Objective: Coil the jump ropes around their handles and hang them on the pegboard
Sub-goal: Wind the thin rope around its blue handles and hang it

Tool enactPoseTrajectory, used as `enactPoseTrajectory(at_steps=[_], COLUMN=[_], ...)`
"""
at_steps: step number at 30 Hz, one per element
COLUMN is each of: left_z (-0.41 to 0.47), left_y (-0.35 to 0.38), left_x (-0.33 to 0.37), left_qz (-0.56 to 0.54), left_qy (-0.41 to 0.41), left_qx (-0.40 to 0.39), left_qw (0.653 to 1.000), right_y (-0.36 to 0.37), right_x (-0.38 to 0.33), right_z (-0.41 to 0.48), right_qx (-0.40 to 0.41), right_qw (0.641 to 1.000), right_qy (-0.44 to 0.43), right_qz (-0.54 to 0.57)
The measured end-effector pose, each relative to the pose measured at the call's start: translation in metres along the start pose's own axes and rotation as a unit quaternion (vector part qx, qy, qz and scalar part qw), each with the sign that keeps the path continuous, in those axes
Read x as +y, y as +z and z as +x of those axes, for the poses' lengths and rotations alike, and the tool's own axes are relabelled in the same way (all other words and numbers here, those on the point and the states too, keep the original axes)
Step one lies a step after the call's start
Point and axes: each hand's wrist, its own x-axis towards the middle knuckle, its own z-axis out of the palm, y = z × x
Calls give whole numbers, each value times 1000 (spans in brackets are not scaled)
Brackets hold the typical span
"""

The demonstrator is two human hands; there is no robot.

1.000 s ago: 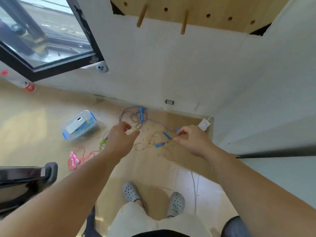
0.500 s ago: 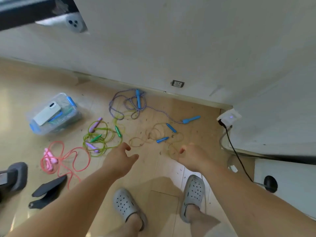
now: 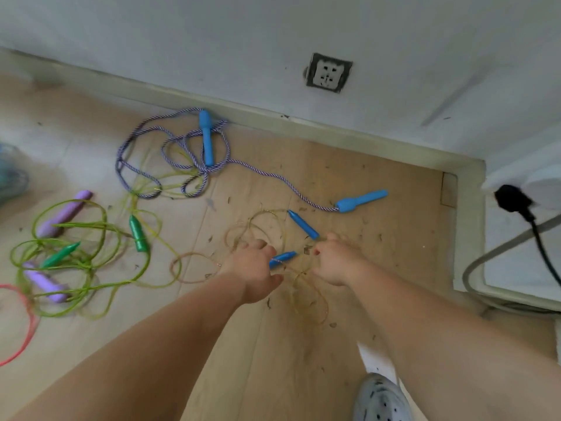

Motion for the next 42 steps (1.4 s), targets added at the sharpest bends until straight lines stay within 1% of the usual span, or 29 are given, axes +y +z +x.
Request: enactPoseTrajectory(at_steps=[3, 6, 8, 11, 14, 17, 21, 24, 26, 28, 31, 33, 35, 36, 38, 40, 42], left_z=[38, 54, 56, 50, 38, 6, -80, -173, -242, -312, -414, -478, -534, -558, -596, -621, -637], left_y=[21, 39, 49, 52, 40, 9, -51, -113, -162, -214, -294, -345, -385, -403, -428, -443, -452], left_x=[7, 11, 12, 13, 11, 8, 18, 42, 63, 90, 136, 167, 195, 209, 234, 256, 277], left_qz=[53, 131, 156, 178, 118, -1, -130, -224, -260, -255, -247, -243, -264, -291, -324, -271, -194], left_qy=[28, 24, 16, 17, 14, -5, -16, -31, -22, 5, 50, 59, 56, 60, 76, 83, 104], left_qx=[-41, -84, -89, -71, -19, 68, 133, 168, 176, 182, 213, 223, 213, 212, 247, 281, 301], left_qw=[997, 988, 984, 981, 993, 998, 983, 959, 949, 949, 944, 942, 939, 931, 910, 917, 928], right_y=[13, 21, 24, 27, 17, -16, -77, -139, -189, -244, -323, -375, -418, -437, -464, -481, -487], right_x=[5, 6, 4, -2, -9, -22, -49, -71, -83, -93, -106, -111, -114, -114, -112, -108, -102], right_z=[38, 59, 62, 53, 40, 7, -85, -183, -258, -335, -447, -517, -581, -610, -657, -691, -711], right_qx=[-8, -20, -7, -21, -29, -24, 9, 25, 38, 50, 80, 100, 119, 122, 126, 137, 143], right_qw=[998, 996, 997, 994, 996, 996, 980, 961, 950, 940, 915, 902, 891, 884, 861, 834, 791], right_qy=[-46, -52, -51, -76, -67, -70, -75, -81, -97, -103, -120, -145, -171, -182, -195, -190, -181], right_qz=[-44, -66, -64, -79, -44, 43, 185, 261, 294, 321, 377, 394, 403, 413, 452, 499, 566])
